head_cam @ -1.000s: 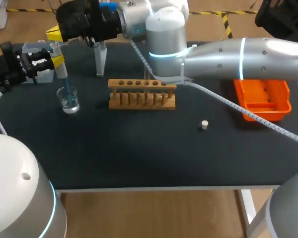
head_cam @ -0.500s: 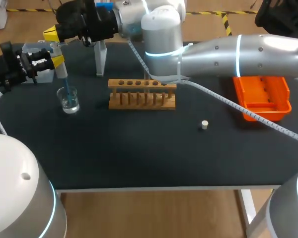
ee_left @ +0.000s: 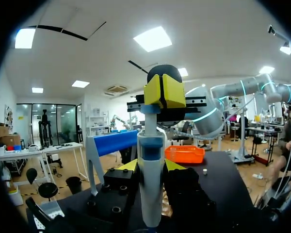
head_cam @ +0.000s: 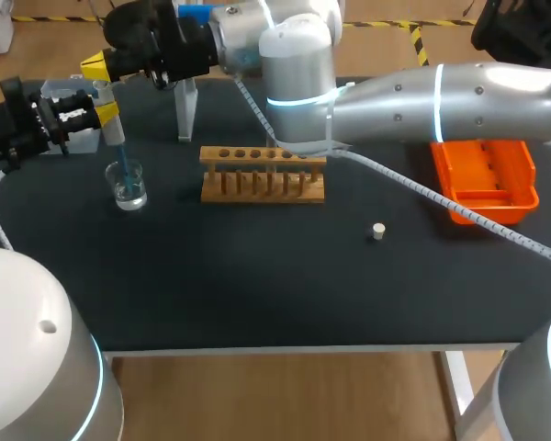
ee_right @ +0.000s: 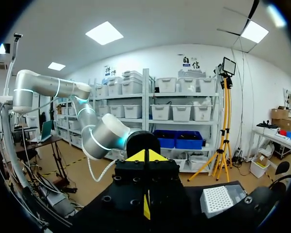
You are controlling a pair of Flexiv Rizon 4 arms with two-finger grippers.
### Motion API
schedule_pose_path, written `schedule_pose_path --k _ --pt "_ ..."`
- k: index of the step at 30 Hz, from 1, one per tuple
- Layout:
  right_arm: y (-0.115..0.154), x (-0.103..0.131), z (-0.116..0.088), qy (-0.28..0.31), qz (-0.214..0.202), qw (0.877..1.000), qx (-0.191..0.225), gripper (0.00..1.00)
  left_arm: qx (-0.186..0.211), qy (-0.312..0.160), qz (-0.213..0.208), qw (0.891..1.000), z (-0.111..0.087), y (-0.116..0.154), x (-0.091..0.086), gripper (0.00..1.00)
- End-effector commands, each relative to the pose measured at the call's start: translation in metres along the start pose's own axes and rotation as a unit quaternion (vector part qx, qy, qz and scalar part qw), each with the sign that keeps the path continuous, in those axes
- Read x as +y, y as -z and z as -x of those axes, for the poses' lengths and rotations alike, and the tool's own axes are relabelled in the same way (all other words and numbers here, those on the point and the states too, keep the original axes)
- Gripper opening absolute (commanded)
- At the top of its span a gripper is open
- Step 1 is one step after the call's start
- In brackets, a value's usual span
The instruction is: Invert the test tube, pick up the pipette, mount the tip to pipette, aspirate from beaker and dispense into the tube, eject the tip, return the pipette, and cap with the stopper.
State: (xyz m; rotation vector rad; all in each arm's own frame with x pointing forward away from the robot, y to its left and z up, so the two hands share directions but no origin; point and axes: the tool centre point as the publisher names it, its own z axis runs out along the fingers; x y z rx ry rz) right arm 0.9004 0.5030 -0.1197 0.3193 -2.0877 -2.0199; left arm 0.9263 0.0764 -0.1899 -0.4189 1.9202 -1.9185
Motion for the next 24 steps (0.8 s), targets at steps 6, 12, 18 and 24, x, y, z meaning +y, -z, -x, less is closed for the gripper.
schedule_pose_path --k 6,12,18,24 --pt "-0.002 -0.004 0.005 -0.002 0.0 1.0 0.0 0.0 -0.002 -0.001 0.0 1.0 -0.001 0.0 0.0 0.0" --pt "-0.003 -0.006 0.006 -0.002 -0.001 1.0 0.0 0.0 -0.002 -0.001 0.0 1.0 -0.001 0.0 0.0 0.0" --pt "-0.004 -0.007 0.006 -0.002 -0.002 1.0 -0.001 0.0 -0.002 -0.001 0.0 1.0 -0.001 0.0 0.0 0.0" --pt "-0.004 -0.013 0.005 -0.006 -0.004 1.0 -0.002 0.0 -0.002 -0.001 0.0 1.0 -0.001 0.0 0.0 0.0"
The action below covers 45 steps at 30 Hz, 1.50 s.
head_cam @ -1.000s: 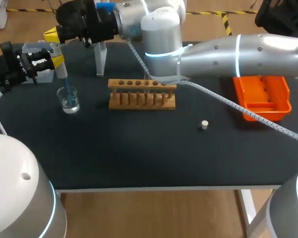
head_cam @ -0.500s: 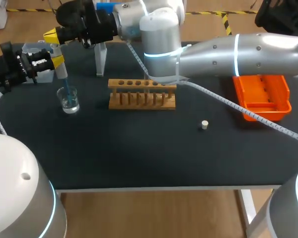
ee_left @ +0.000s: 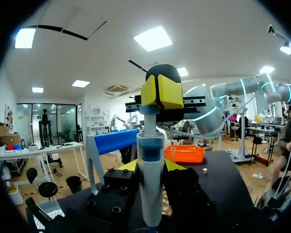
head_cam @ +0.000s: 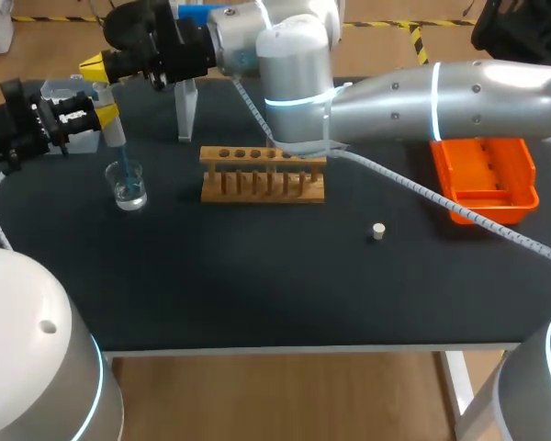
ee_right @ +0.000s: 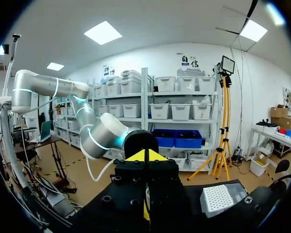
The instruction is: Invert the test tube, pick up the pipette, mount the tip to pipette, aspirate from beaker and dispense into the tube, eject the tip, return the pipette, and cap with the stopper.
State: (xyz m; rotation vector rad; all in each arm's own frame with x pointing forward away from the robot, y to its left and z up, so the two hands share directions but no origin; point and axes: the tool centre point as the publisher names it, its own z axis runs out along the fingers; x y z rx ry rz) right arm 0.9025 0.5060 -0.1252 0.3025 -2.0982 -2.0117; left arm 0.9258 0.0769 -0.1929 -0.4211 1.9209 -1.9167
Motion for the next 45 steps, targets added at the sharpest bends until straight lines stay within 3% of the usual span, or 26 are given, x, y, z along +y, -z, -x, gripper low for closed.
schedule_pose_path --k 1,22,34,35,36,37,38,45 --pt "-0.001 -0.008 0.002 -0.002 0.0 1.0 0.002 0.0 -0.001 -0.001 -0.001 1.0 -0.001 -0.001 -0.003 0.0" --pt "0.001 -0.03 -0.001 -0.017 -0.013 1.0 -0.001 0.0 -0.001 -0.001 -0.001 1.0 -0.001 -0.001 -0.003 0.0" --pt "0.004 0.014 -0.001 0.02 0.002 1.0 -0.011 0.0 -0.001 -0.001 -0.001 1.0 -0.001 -0.001 -0.003 0.0" --pt "0.006 0.018 -0.002 0.022 0.002 1.0 -0.015 0.15 -0.001 -0.001 -0.001 1.0 -0.001 -0.001 -0.003 0.0" --pt "0.008 0.021 -0.002 0.025 0.001 0.999 -0.02 0.42 -0.001 -0.001 -0.001 1.0 -0.001 -0.001 -0.003 0.0" --pt "0.012 0.025 -0.003 0.027 0.001 0.999 -0.027 0.78 -0.001 -0.001 -0.001 1.0 -0.001 -0.001 -0.003 0.0" --pt "0.017 0.029 -0.004 0.026 0.002 0.999 -0.03 1.0 -0.001 -0.001 -0.001 1.0 -0.001 -0.001 -0.003 0.0" --pt "0.061 0.043 -0.012 0.033 -0.003 0.998 -0.051 1.0 -0.001 -0.001 -0.001 1.0 -0.001 -0.001 -0.003 0.0"
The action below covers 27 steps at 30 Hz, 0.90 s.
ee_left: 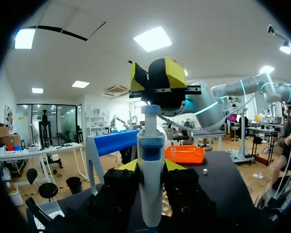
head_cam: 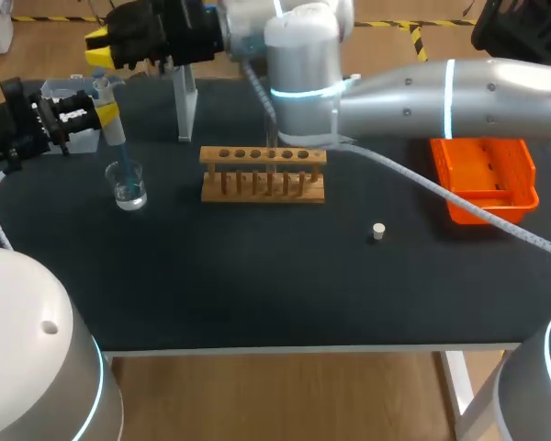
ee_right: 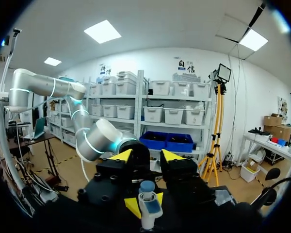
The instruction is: Invert the test tube, pick up the pipette, mount the tip to pipette, aspirate from beaker and dispense into the tube, eject the tip, return the pipette, and cap with the stopper.
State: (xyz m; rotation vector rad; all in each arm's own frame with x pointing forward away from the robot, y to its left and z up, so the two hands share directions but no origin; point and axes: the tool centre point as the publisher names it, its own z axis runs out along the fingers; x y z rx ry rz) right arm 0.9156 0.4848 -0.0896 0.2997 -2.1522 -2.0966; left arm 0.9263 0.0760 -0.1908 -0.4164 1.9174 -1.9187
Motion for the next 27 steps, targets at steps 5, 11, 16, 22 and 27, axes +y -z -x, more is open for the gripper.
schedule_pose_path --k 5,11,16,22,27 --pt "0.08 0.011 -0.018 0.01 -0.028 0.999 -0.025 1.0 -0.001 0.0 0.001 1.0 -0.001 0.0 -0.001 0.0" --pt "0.135 0.003 -0.019 0.016 -0.049 0.998 -0.04 1.0 -0.001 0.0 0.001 1.0 -0.001 0.0 -0.001 0.0" --pt "0.178 -0.013 -0.019 0.01 -0.062 0.996 -0.063 1.0 -0.001 0.0 0.001 1.0 -0.001 0.0 -0.001 0.0" --pt "0.213 -0.038 -0.019 0.002 -0.079 0.993 -0.089 1.0 -0.001 0.0 0.001 1.0 -0.001 0.0 -0.001 0.0" --pt "0.233 -0.056 -0.018 -0.004 -0.091 0.991 -0.1 1.0 -0.001 0.0 0.001 1.0 -0.001 0.0 -0.001 0.0"
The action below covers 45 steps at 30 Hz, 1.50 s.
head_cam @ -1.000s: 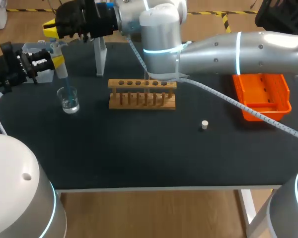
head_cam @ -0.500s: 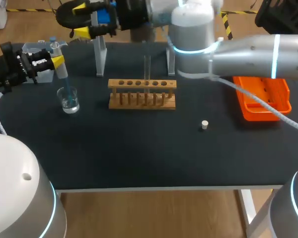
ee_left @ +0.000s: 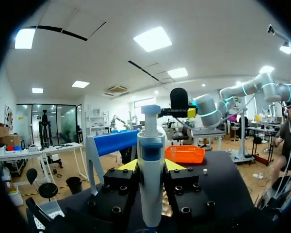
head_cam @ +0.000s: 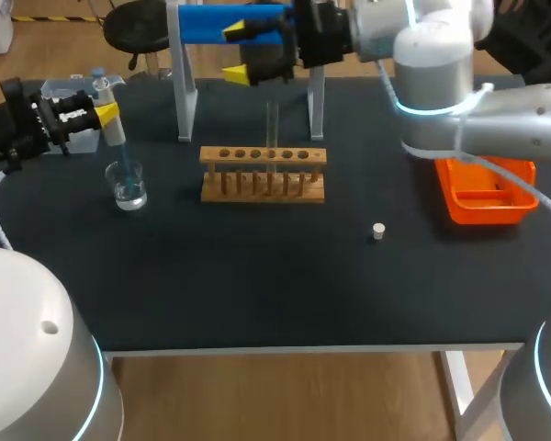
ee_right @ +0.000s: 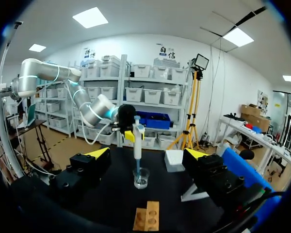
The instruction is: Invert the test tube, pick up the pipette, mount the tip to pipette, aspirate from beaker and dispense into the tube, eject the tip, return the pipette, and cap with the stopper.
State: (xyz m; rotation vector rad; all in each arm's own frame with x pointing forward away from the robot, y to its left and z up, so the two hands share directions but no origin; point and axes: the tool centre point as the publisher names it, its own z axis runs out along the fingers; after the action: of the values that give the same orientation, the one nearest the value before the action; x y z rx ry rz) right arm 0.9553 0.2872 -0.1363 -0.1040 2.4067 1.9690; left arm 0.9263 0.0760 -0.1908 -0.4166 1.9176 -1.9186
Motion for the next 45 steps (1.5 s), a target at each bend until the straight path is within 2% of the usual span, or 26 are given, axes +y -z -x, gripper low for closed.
schedule_pose_path --k 1,17,34,45 --pt "0.037 -0.013 -0.002 -0.002 -0.003 1.0 -0.003 1.0 -0.002 0.0 0.001 1.0 -0.001 0.0 -0.001 0.0" --pt "0.058 -0.066 -0.007 0.007 -0.026 0.999 0.024 1.0 -0.002 0.0 0.001 1.0 -0.001 0.0 -0.001 0.0" --pt "0.047 -0.117 -0.005 0.022 -0.053 0.998 0.031 1.0 -0.002 0.0 0.001 1.0 -0.001 0.0 -0.001 0.0" --pt "0.039 -0.138 0.002 0.021 -0.077 0.997 0.024 1.0 -0.002 0.0 0.001 1.0 -0.001 0.0 -0.001 0.0"
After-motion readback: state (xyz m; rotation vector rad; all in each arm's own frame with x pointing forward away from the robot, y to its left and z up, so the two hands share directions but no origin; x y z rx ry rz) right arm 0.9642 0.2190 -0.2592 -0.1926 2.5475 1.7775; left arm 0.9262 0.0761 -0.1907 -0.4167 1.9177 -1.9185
